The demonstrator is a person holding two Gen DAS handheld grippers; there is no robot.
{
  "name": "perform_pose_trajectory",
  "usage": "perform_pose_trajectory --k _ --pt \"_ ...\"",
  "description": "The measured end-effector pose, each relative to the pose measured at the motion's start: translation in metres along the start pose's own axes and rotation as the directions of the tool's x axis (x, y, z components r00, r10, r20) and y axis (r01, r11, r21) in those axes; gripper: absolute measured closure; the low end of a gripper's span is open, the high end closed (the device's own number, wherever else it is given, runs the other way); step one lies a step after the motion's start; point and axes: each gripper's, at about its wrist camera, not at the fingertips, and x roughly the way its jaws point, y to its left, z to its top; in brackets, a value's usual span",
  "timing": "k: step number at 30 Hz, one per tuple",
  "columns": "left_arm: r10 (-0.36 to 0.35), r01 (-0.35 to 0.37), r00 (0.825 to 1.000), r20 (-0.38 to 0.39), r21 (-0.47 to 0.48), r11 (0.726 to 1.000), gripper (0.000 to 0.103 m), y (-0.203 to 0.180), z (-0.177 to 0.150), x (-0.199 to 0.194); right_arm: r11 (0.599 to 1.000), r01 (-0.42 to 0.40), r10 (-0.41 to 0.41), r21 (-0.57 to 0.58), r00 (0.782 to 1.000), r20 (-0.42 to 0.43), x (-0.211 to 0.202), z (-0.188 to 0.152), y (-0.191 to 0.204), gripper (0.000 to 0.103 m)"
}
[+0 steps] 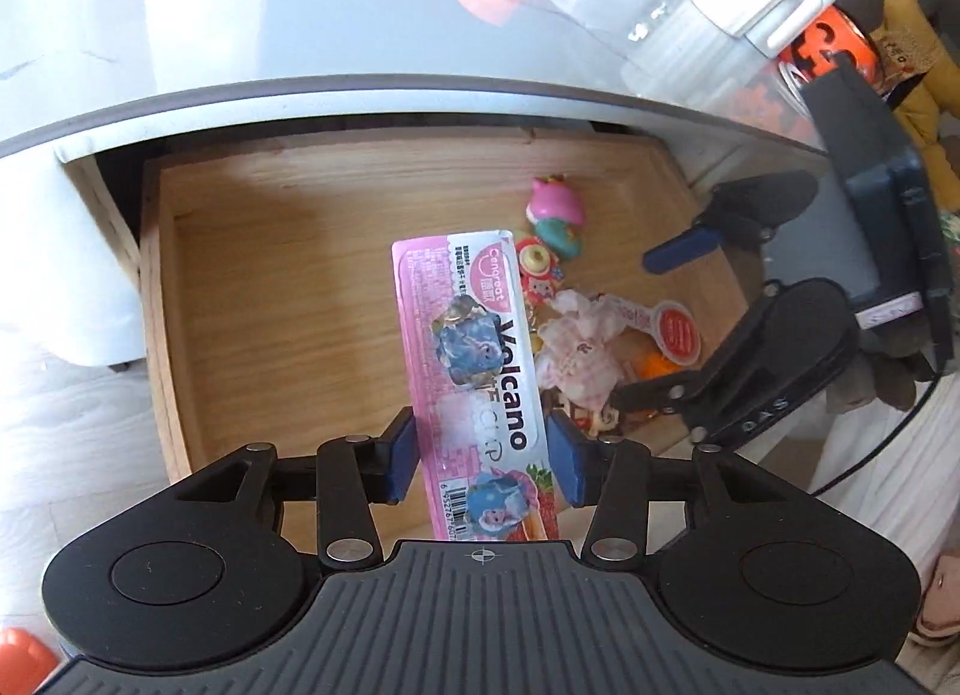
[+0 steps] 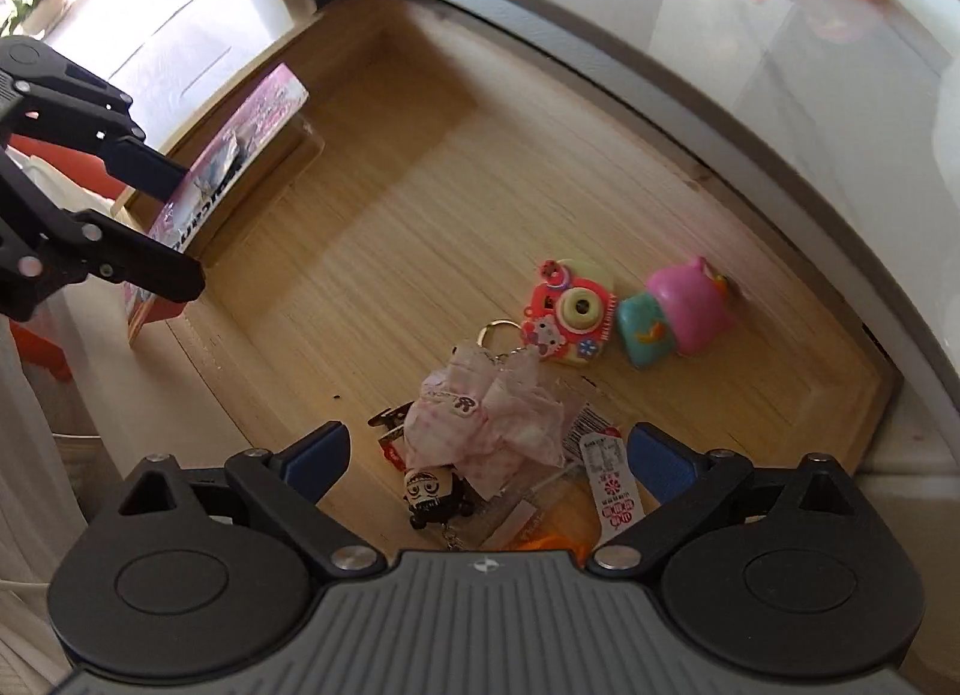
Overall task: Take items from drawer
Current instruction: 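Lift the pink Volcano packet out of the drawer with the left gripper, then carry the Volcano packet away with left tool while right tool grasps pink lace bundle, then grasp the wooden stick with the left gripper while the right gripper holds the lace bundle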
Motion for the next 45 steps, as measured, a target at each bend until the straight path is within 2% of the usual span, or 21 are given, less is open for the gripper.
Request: perform_pose_trajectory --k 4,6,7,9,10,11,15,17,20,21,22,25,26,27,28,31,35,38,40,42,45 --pt "0.031 -0.031 1.000 0.002 0.027 0.999 0.056 0.001 -0.005 0.000 1.000 -0.004 0.001 -0.025 0.995 -0.095 0.033 0.025 0.009 0.011" --pt "0.030 -0.030 0.999 -0.011 0.012 0.999 0.057 0.005 -0.007 -0.001 1.000 0.004 -0.007 -0.020 0.988 -0.152 0.053 0.030 0.011 0.023" --pt "0.031 -0.031 0.999 -0.014 0.011 0.999 0.058 0.005 -0.008 -0.001 1.000 0.012 -0.014 -0.017 0.983 -0.181 0.061 0.029 0.010 0.039" --pt "0.041 -0.041 0.999 -0.016 0.025 0.999 0.058 0.004 -0.008 0.000 1.000 0.004 -0.001 0.017 0.981 -0.194 0.062 0.027 0.007 0.057" --pt "0.045 -0.045 0.999 -0.016 0.031 0.999 0.058 0.003 -0.009 0.004 1.000 0.016 -0.011 0.024 0.982 -0.191 0.058 0.025 0.005 0.073" --pt "0.049 -0.048 0.999 -0.014 0.037 0.998 0.058 0.001 -0.009 0.011 0.999 0.027 -0.023 0.023 0.985 -0.170 0.049 0.021 0.004 0.079" --pt "0.019 -0.021 0.998 0.057 0.040 0.999 0.059 0.004 -0.010 -0.010 0.998 0.020 -0.018 0.052 0.999 -0.042 0.001 -0.003 0.001 0.083" --pt "-0.025 0.018 0.989 0.145 0.051 0.999 0.059 -0.006 -0.001 -0.026 0.997 0.016 -0.019 0.073 0.998 0.052 -0.032 -0.019 -0.001 0.083" --pt "-0.035 0.016 0.955 0.294 0.067 0.998 0.059 -0.019 0.026 -0.053 0.994 0.023 -0.042 0.104 0.981 0.190 -0.072 -0.045 -0.007 0.083" --pt "-0.025 0.001 0.936 0.352 0.070 0.998 0.084 -0.024 0.041 -0.060 0.992 0.026 -0.053 0.121 0.971 0.232 -0.084 -0.051 -0.009 0.083" --pt "-0.005 -0.028 0.910 0.415 0.074 0.997 0.089 -0.027 0.056 -0.064 0.990 0.028 -0.063 0.137 0.964 0.260 -0.091 -0.058 -0.012 0.083" --pt "0.038 -0.094 0.812 0.583 0.066 0.993 0.090 -0.032 0.098 -0.065 0.982 0.026 -0.087 0.189 0.943 0.321 -0.109 -0.070 -0.023 0.083" --pt "0.050 -0.111 0.789 0.612 0.062 0.992 0.090 -0.031 0.110 -0.063 0.979 0.028 -0.096 0.202 0.938 0.334 -0.113 -0.074 -0.025 0.083" --pt "0.074 -0.119 0.783 0.618 0.032 0.992 0.090 -0.028 0.121 -0.056 0.977 0.033 -0.107 0.212 0.933 0.344 -0.117 -0.077 -0.025 0.083" --pt "0.080 -0.098 0.790 0.608 -0.004 0.995 0.091 -0.022 0.129 -0.052 0.974 0.039 -0.118 0.224 0.929 0.350 -0.121 -0.080 -0.028 0.083" --pt "-0.009 0.031 0.830 0.558 -0.029 0.999 0.092 -0.009 0.130 -0.047 0.968 0.043 -0.131 0.246 0.926 0.354 -0.129 -0.090 -0.027 0.083" --pt "-0.089 0.054 0.889 0.449 0.089 0.995 0.092 -0.025 0.114 -0.044 0.965 0.039 -0.133 0.260 0.926 0.354 -0.126 -0.100 -0.032 0.083" --pt "-0.125 0.077 0.943 0.308 0.163 0.984 0.090 -0.038 0.091 -0.029 0.960 0.036 -0.135 0.276 0.929 0.346 -0.118 -0.093 -0.035 0.083" --pt "-0.100 0.055 0.977 0.186 0.234 0.971 0.088 -0.048 0.073 -0.009 0.960 0.026 -0.122 0.277 0.933 0.338 -0.107 -0.087 -0.037 0.083" --pt "-0.022 -0.006 0.997 0.081 0.331 0.944 0.088 -0.062 0.056 0.014 0.965 0.022 -0.110 0.261 0.939 0.327 -0.096 -0.082 -0.036 0.082" --pt "0.130 -0.107 0.991 -0.024 0.436 0.894 0.085 -0.075 0.039 0.051 0.971 0.021 -0.094 0.236 0.948 0.303 -0.080 -0.077 -0.035 0.082"
